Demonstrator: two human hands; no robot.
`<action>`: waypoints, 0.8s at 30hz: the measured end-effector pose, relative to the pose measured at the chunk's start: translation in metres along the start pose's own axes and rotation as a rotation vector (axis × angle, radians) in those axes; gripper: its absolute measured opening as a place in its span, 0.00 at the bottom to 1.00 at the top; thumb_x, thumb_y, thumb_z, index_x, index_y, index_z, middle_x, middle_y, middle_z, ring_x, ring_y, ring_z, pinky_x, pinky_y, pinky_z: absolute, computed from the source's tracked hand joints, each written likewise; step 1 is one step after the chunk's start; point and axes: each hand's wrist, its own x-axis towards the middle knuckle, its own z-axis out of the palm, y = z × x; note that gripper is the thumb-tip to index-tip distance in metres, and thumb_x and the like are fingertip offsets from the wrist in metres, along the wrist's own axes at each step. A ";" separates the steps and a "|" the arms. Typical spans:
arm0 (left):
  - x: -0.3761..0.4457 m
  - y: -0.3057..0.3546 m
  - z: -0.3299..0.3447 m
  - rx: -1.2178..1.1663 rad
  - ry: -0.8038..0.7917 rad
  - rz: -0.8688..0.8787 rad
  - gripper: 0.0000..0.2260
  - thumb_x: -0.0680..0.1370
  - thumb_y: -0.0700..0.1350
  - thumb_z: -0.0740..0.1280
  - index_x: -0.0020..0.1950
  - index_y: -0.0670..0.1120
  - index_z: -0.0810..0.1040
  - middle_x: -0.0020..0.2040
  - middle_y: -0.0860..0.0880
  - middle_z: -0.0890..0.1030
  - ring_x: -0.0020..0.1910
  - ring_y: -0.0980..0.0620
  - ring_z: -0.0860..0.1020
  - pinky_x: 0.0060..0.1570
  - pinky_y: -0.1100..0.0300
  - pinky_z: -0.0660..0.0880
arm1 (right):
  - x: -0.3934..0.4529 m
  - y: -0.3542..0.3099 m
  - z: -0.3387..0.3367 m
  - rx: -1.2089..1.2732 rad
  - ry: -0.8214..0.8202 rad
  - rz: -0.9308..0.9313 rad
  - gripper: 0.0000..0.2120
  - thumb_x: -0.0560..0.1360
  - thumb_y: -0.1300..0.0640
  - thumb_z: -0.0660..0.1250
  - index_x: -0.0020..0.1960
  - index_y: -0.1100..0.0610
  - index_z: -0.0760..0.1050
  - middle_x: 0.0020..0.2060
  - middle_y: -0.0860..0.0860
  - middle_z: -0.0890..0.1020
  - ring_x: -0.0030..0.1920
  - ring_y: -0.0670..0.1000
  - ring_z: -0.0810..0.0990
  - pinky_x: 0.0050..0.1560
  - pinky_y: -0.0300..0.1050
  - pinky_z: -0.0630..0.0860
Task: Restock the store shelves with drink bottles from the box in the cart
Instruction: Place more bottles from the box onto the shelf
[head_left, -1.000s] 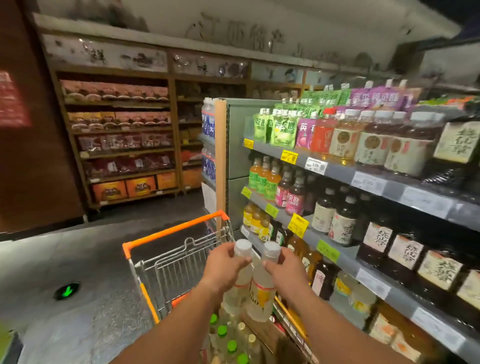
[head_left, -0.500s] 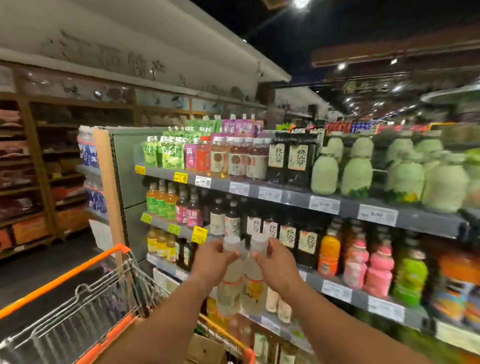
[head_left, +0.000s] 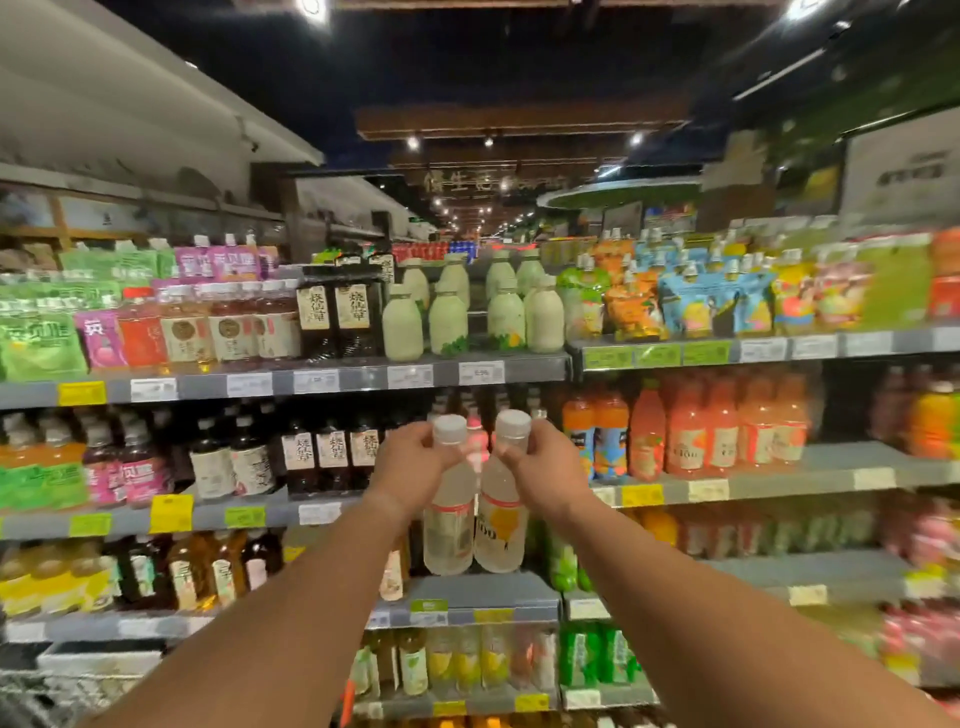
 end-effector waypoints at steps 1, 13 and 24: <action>-0.001 0.009 0.016 -0.015 -0.030 0.008 0.12 0.69 0.54 0.76 0.49 0.52 0.84 0.45 0.53 0.85 0.48 0.52 0.82 0.51 0.49 0.79 | -0.004 0.004 -0.019 -0.031 0.034 0.006 0.16 0.73 0.45 0.68 0.57 0.51 0.75 0.50 0.48 0.82 0.51 0.51 0.80 0.50 0.49 0.77; -0.040 0.102 0.241 -0.087 -0.240 0.158 0.09 0.70 0.43 0.77 0.49 0.46 0.84 0.44 0.50 0.84 0.41 0.56 0.78 0.42 0.59 0.74 | -0.047 0.074 -0.246 -0.167 0.250 0.097 0.15 0.73 0.49 0.69 0.58 0.53 0.76 0.51 0.50 0.82 0.52 0.53 0.79 0.53 0.51 0.76; -0.083 0.139 0.442 -0.089 -0.277 0.112 0.10 0.70 0.48 0.76 0.50 0.49 0.83 0.40 0.60 0.82 0.41 0.60 0.78 0.36 0.70 0.71 | -0.069 0.181 -0.427 -0.233 0.292 0.188 0.16 0.74 0.49 0.69 0.60 0.51 0.74 0.54 0.48 0.81 0.54 0.51 0.78 0.56 0.53 0.76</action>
